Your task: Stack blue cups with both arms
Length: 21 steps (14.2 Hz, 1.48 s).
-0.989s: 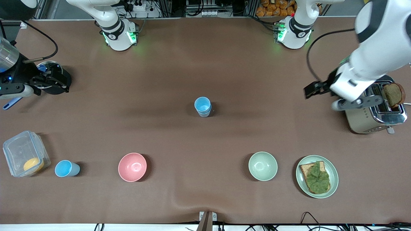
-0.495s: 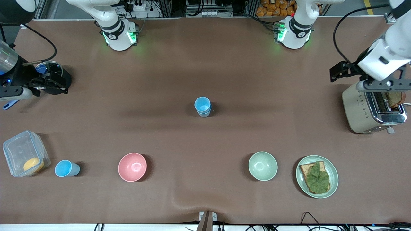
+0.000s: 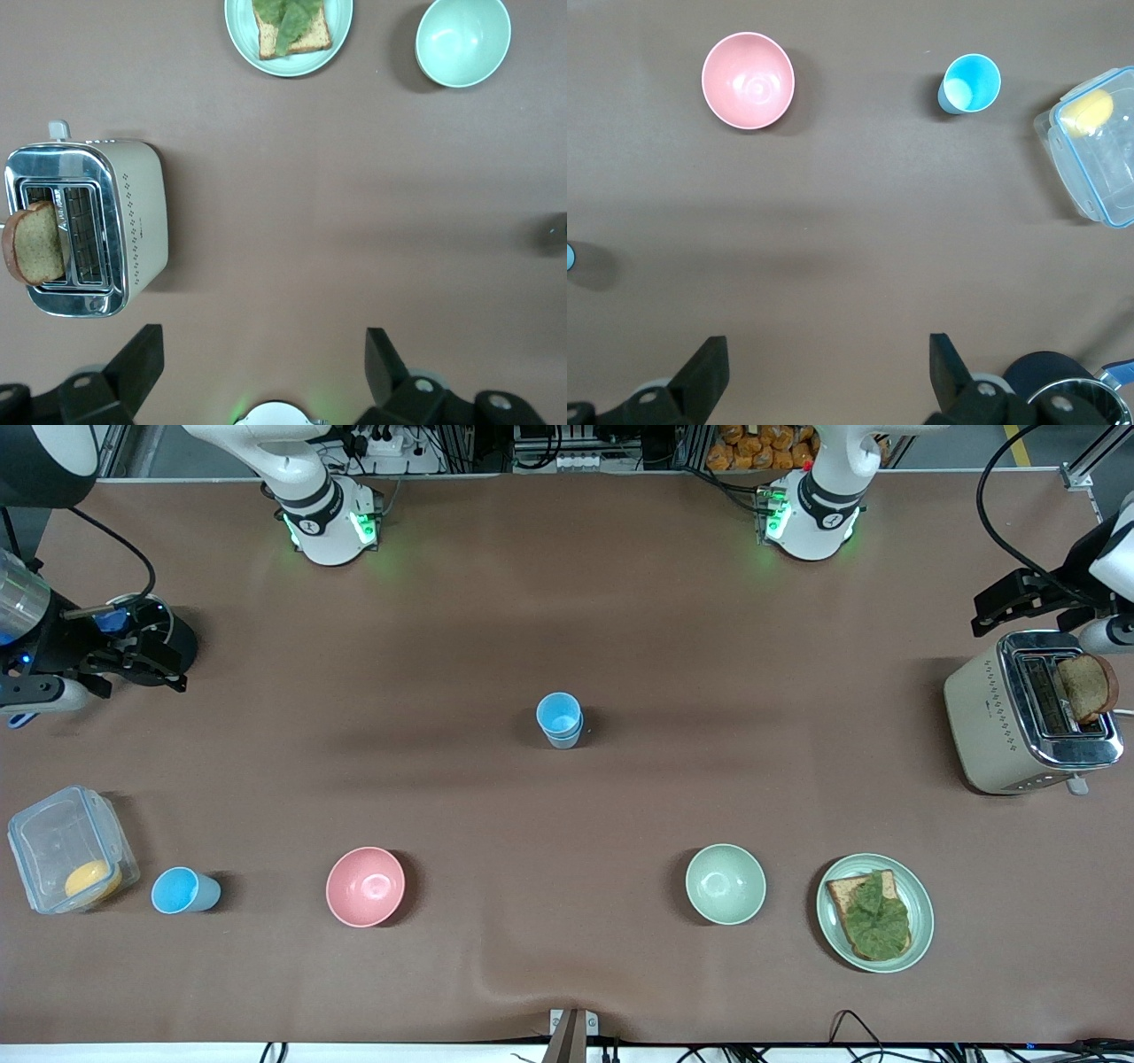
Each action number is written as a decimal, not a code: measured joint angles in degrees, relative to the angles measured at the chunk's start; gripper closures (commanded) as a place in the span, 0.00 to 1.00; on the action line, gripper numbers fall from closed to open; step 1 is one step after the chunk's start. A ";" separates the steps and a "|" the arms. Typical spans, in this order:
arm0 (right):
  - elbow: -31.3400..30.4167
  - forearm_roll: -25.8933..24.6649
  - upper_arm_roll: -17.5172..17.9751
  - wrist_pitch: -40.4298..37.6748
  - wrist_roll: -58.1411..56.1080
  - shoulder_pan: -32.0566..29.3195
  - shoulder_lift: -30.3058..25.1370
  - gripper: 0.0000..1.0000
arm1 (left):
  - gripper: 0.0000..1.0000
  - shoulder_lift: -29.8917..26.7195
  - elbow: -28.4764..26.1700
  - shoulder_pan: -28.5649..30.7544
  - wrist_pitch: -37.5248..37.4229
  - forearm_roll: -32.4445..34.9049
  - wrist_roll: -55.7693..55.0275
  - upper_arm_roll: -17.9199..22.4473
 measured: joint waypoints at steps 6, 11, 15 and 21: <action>0.00 0.00 -0.03 -0.06 0.01 -0.01 0.00 0.00 | 0.00 0.12 0.00 -1.42 -0.40 0.00 0.51 -3.13; 0.00 0.00 -0.03 -0.07 0.01 -0.01 0.00 0.00 | 0.00 0.17 -0.01 -0.70 -0.86 0.00 0.64 -2.29; 0.00 0.00 -0.03 -0.14 0.01 -0.01 0.00 0.00 | 0.00 0.74 -0.10 2.32 -0.63 -0.20 4.04 -1.57; -0.08 0.00 0.00 -0.20 0.01 -0.01 0.01 0.00 | 0.00 1.24 -0.17 3.05 -0.42 -0.28 5.31 -1.65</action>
